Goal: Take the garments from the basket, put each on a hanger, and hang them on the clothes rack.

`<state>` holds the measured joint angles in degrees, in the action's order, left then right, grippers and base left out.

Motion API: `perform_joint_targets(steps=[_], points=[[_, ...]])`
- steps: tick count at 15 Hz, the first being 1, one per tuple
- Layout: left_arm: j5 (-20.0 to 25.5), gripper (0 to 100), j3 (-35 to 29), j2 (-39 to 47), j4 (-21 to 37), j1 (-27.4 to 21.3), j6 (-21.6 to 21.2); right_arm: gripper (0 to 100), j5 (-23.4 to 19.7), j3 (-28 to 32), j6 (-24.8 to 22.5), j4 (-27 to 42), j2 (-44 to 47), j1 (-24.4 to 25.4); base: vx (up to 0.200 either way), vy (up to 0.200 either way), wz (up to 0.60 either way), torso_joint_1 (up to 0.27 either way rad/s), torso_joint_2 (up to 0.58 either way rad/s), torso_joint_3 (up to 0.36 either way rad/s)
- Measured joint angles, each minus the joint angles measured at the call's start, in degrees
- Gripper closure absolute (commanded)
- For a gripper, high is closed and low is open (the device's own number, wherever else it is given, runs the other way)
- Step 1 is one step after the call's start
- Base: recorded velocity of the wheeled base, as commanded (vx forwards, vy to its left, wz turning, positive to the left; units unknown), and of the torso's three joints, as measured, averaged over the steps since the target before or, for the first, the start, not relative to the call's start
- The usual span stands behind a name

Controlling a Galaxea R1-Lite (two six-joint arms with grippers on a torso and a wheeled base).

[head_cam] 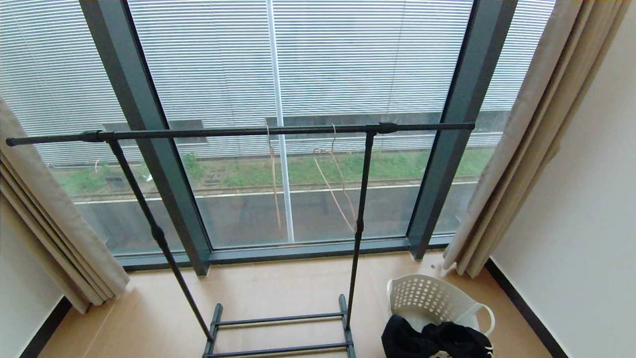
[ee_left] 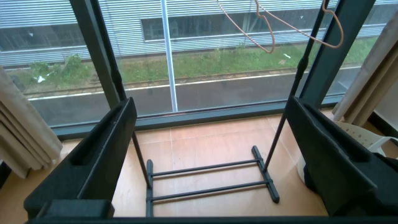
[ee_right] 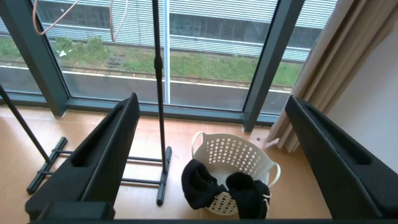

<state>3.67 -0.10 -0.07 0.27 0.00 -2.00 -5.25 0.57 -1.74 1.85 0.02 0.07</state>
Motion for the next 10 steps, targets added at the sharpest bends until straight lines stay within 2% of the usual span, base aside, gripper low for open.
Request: perform_joint_targets(steps=[10], points=[[0.02,0,0.00,0.00,0.00,0.00,0.00,0,0.00,0.00,0.00,-0.02,0.00,0.00,0.000,0.000,0.00,0.000,0.00,0.000]])
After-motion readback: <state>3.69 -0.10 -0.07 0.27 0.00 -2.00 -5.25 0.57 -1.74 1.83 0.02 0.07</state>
